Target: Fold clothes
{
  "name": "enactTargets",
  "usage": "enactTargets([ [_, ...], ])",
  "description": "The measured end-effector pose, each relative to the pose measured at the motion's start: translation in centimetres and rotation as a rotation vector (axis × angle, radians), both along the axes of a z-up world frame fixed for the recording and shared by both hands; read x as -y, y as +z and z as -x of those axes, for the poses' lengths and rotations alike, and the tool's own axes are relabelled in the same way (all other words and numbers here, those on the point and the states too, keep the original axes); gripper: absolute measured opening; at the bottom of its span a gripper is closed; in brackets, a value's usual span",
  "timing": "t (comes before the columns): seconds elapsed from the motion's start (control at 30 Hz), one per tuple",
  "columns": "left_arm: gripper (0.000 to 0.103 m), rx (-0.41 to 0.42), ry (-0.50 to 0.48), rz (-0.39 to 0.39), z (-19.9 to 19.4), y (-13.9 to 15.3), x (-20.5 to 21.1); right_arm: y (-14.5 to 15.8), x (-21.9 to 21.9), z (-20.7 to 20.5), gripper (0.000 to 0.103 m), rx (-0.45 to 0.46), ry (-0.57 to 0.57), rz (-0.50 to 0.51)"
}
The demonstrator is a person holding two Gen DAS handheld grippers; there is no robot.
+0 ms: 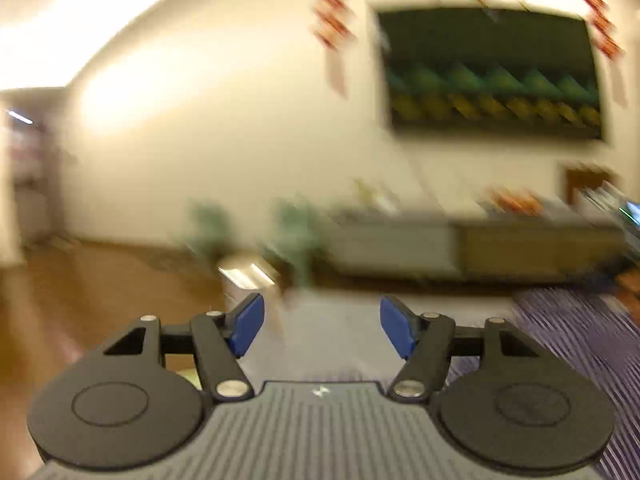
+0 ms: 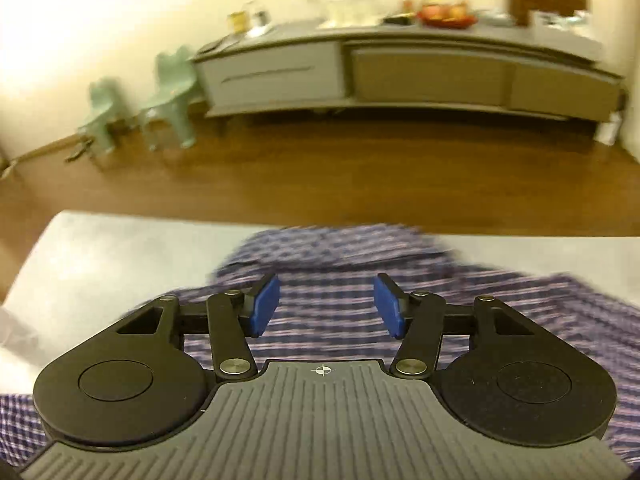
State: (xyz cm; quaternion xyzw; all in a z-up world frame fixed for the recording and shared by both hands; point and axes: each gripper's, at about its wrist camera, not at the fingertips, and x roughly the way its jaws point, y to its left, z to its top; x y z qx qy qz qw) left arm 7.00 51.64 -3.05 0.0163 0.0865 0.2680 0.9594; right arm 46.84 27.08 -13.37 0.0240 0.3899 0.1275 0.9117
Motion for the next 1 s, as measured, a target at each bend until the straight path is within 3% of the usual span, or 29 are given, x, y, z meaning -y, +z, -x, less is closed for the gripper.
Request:
enactTargets([
  [0.03,0.078,0.004,-0.043,0.045,-0.9,0.5,0.3,0.0,1.2,-0.2,0.061,-0.009,-0.027,-0.006],
  [0.1,0.079,-0.01,-0.167,0.164,-3.2,1.6,0.8,-0.1,2.0,0.2,0.062,-0.034,-0.026,-0.018],
  [0.17,0.079,-0.146,-0.351,0.271,-10.0,0.7,2.4,-0.9,1.2,0.0,0.061,-0.061,0.039,-0.017],
  [0.2,0.073,-0.22,-0.445,0.324,-13.6,0.2,3.2,-1.2,0.5,-0.1,0.061,-0.065,0.074,-0.015],
  [0.23,0.064,-0.266,-0.467,0.341,-16.2,-1.1,3.5,-1.3,-0.5,-0.1,0.061,-0.056,0.105,-0.017],
  [0.37,0.053,-0.428,-0.496,0.382,-25.5,-6.9,4.5,-1.8,-4.6,-0.9,0.06,-0.028,0.188,-0.049],
  [0.43,0.043,-0.509,-0.509,0.403,-30.2,-9.8,5.0,-2.6,-6.1,-2.1,0.06,-0.058,0.206,-0.085],
  [0.5,0.041,-0.59,-0.522,0.422,-34.8,-12.7,5.5,-3.8,-7.0,-3.5,0.055,-0.131,0.209,-0.133],
  [0.53,0.036,-0.624,-0.511,0.432,-35.7,-13.7,5.3,-4.4,-7.0,-4.1,0.053,-0.157,0.196,-0.133],
  [0.6,0.03,-0.645,-0.47,0.407,-35.9,-14.4,4.9,-5.2,-6.8,-5.4,0.039,-0.171,0.148,-0.107],
  [0.63,0.032,-0.652,-0.459,0.375,-35.9,-14.5,4.9,-5.3,-6.5,-5.9,0.039,-0.162,0.121,-0.092],
  [0.67,0.036,-0.665,-0.428,0.323,-35.7,-14.6,5.1,-5.3,-6.3,-6.3,0.031,-0.151,0.092,-0.074],
  [0.7,0.056,-0.671,-0.39,0.288,-35.8,-14.7,5.2,-5.4,-6.1,-6.4,0.013,-0.138,0.062,-0.055],
  [0.77,0.061,-0.68,-0.333,0.25,-36.2,-14.6,5.3,-5.6,-6.7,-6.3,0.002,-0.108,0.062,0.013],
  [0.83,0.051,-0.682,-0.333,0.25,-36.0,-14.4,5.6,-5.1,-7.7,-5.2,0.017,-0.075,0.117,0.089],
  [0.9,0.049,-0.647,-0.369,0.278,-35.2,-13.6,5.6,-3.6,-7.7,-3.3,0.055,-0.049,0.166,0.118],
  [1.0,0.05,-0.613,-0.458,0.281,-34.2,-12.8,6.3,-0.3,-4.5,1.8,0.089,0.077,0.225,0.114],
])
